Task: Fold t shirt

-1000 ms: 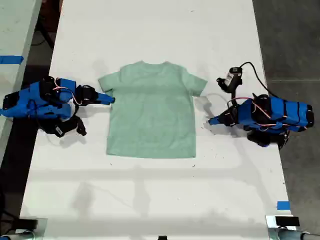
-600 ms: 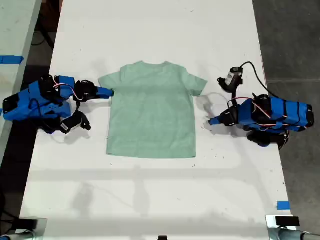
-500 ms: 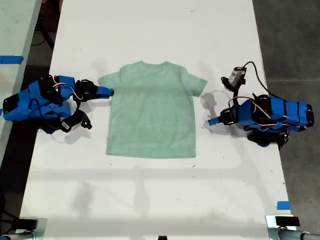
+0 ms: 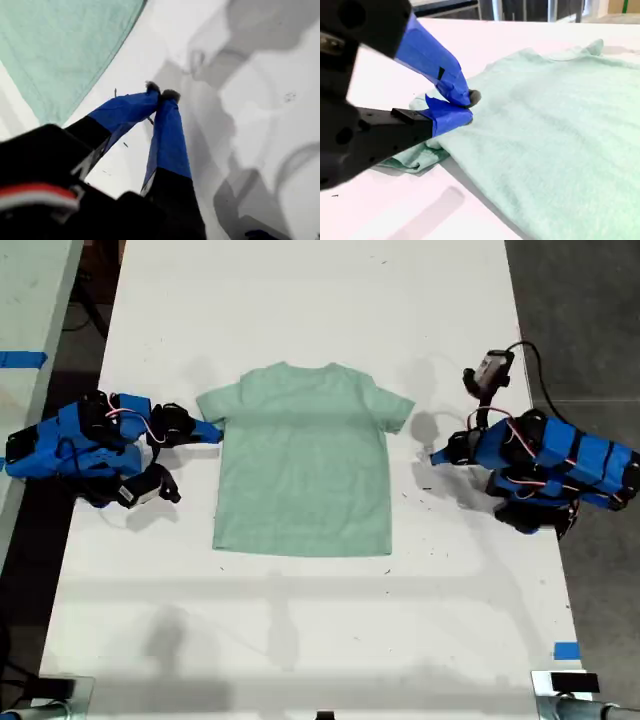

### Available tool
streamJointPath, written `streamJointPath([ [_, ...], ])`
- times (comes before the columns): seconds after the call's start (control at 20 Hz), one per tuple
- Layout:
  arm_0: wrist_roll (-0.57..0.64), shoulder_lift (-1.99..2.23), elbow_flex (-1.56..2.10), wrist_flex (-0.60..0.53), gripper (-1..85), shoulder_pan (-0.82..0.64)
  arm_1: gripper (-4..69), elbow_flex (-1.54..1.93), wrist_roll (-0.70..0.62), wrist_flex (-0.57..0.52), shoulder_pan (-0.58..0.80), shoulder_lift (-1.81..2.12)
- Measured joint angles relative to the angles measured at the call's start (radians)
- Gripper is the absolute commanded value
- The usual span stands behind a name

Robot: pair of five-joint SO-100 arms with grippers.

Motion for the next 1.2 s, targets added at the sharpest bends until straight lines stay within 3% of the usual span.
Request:
streamJointPath([
  [0.15, 0.000, 0.000, 0.000, 0.002, -0.3, -0.003, 32.3, -0.316, -0.161, -0.107, 0.147, -0.465],
  [0.35, 0.000, 0.000, 0.000, 0.002, 0.1, 0.005, 34.6, -0.528, -0.284, -0.270, 0.354, -0.907],
  [0.55, 0.000, 0.000, 0.000, 0.002, -0.2, 0.021, 28.9, -0.670, -0.337, -0.430, 0.477, -1.284],
  [0.7, 0.000, 0.000, 0.000, 0.002, -0.3, 0.021, 24.8, -0.813, -0.341, -0.495, 0.486, -1.517],
  [0.8, 0.000, 0.000, 0.000, 0.002, -0.3, 0.021, 1.4, -0.896, -0.337, -0.526, 0.483, -1.600],
  [1.0, 0.000, 0.000, 0.000, 0.002, -0.3, 0.021, 1.2, -0.968, -0.302, -0.526, 0.474, -1.629],
  [1.2, 0.000, 0.000, 0.000, 0.002, -0.3, 0.021, 1.2, -1.072, -0.296, -0.354, 0.465, -1.582],
])
